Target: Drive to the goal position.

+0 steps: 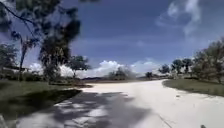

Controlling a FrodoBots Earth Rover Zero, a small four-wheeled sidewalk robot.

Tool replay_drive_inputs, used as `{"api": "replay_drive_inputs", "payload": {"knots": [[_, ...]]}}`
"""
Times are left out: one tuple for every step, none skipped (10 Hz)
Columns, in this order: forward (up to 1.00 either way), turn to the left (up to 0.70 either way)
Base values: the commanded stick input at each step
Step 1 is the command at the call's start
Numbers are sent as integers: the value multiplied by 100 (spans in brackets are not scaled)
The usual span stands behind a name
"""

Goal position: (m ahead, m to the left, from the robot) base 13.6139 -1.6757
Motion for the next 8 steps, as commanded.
{"api": "replay_drive_inputs", "payload": {"knots": [[85,4],[85,4],[85,4],[85,4],[85,4],[85,4],[85,4],[85,4]]}}
